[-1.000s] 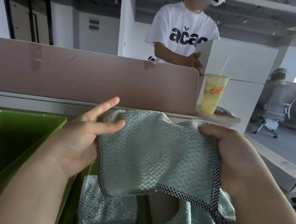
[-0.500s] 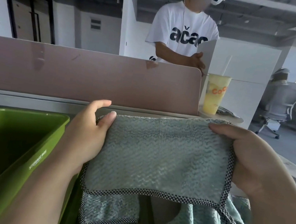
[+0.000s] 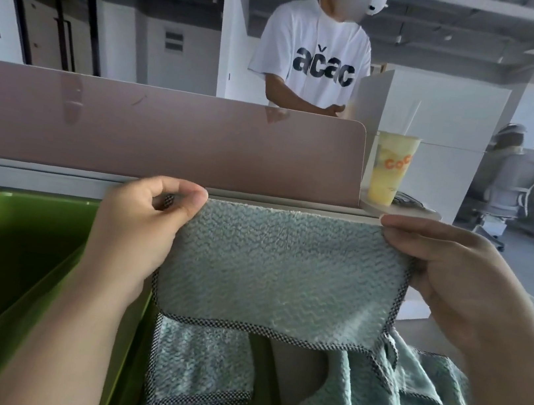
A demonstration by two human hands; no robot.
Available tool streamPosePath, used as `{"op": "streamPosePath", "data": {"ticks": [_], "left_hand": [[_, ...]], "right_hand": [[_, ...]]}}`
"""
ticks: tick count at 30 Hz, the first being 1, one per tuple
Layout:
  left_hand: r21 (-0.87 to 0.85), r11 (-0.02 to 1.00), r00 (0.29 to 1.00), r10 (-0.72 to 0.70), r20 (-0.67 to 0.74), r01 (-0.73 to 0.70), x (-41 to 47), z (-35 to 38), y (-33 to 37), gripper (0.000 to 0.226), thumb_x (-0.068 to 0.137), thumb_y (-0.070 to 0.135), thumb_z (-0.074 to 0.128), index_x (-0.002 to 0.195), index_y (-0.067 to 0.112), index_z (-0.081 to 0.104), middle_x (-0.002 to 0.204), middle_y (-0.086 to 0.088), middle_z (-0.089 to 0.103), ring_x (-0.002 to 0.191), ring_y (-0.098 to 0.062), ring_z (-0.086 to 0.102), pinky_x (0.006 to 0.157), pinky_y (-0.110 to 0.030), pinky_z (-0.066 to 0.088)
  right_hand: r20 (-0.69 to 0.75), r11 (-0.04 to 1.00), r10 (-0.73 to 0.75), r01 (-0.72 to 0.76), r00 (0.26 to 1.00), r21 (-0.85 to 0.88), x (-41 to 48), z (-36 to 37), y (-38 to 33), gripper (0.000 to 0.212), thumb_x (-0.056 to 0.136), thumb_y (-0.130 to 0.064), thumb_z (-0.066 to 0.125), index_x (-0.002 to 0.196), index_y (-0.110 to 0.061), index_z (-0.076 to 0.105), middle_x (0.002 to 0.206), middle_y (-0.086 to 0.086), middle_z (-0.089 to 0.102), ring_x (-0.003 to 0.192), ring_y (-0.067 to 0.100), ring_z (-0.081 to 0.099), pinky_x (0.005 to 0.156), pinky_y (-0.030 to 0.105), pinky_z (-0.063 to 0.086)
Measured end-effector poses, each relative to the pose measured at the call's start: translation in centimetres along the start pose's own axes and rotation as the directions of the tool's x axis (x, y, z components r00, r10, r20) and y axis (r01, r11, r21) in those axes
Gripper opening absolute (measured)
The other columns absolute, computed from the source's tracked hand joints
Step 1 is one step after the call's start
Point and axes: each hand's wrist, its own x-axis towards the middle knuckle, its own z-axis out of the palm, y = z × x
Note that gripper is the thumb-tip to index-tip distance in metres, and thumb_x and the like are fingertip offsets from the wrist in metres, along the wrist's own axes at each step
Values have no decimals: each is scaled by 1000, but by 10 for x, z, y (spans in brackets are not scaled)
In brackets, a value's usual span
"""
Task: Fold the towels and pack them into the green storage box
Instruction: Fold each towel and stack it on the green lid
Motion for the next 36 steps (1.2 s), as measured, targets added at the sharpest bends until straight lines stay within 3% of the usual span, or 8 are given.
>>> {"op": "streamPosePath", "data": {"ticks": [5,8,12,16,22,28,33,36], "left_hand": [[40,999,980,-24,195,17,1,-7,3,33,77,11,76,96,37,70,101,7,71,94,-5,65,78,-17,45],[120,992,977,21,213,-47,3,-10,3,43,75,11,78,96,47,68,110,4,70,104,-10,65,96,-31,48],[221,967,982,90,166,-126,3,-12,5,35,77,19,77,90,50,67,105,7,72,101,-13,67,96,-41,50],[255,953,985,143,99,-164,2,-14,11,23,77,24,76,82,45,66,90,12,72,88,-6,67,79,-24,47],[219,961,985,160,57,-169,-2,-12,16,17,80,24,73,71,37,66,75,15,69,68,2,61,62,-18,41],[-40,998,995,55,82,-51,0,-10,16,7,80,24,69,84,30,67,84,16,72,80,7,62,68,-3,41],[36,985,985,170,-24,-169,-3,-9,20,11,87,32,64,76,34,64,76,18,67,66,6,59,61,-16,41],[112,961,967,253,-5,-251,-9,-7,28,11,85,32,65,76,37,63,78,21,67,70,11,61,58,-5,41]], "right_hand": [[53,933,-118,129,992,-335,2,-6,2,32,72,0,75,95,-22,75,102,0,73,98,15,66,100,34,46],[84,831,-209,222,974,-511,2,-9,1,42,72,-1,77,103,-29,72,113,-4,70,105,12,63,104,32,43],[120,795,-284,303,951,-525,0,-11,-3,38,74,-5,77,96,-36,71,103,-7,72,91,8,64,95,26,48],[103,797,-338,343,935,-498,1,-14,-3,28,78,-11,75,85,-38,74,89,-15,75,79,2,66,82,18,50],[71,856,-288,290,955,-429,7,-26,2,15,80,-19,75,94,-24,78,93,-4,77,93,19,70,95,50,51],[60,859,-305,302,950,-414,11,-30,6,6,77,-15,76,75,-20,76,91,-3,71,93,25,67,93,42,50],[247,774,-222,325,943,-544,11,-25,10,17,81,-11,72,67,-21,73,64,-10,71,59,2,59,68,20,47],[315,613,-77,294,946,-733,14,-21,18,19,80,-15,73,64,-25,71,60,-3,69,58,9,60,63,27,47]]}}
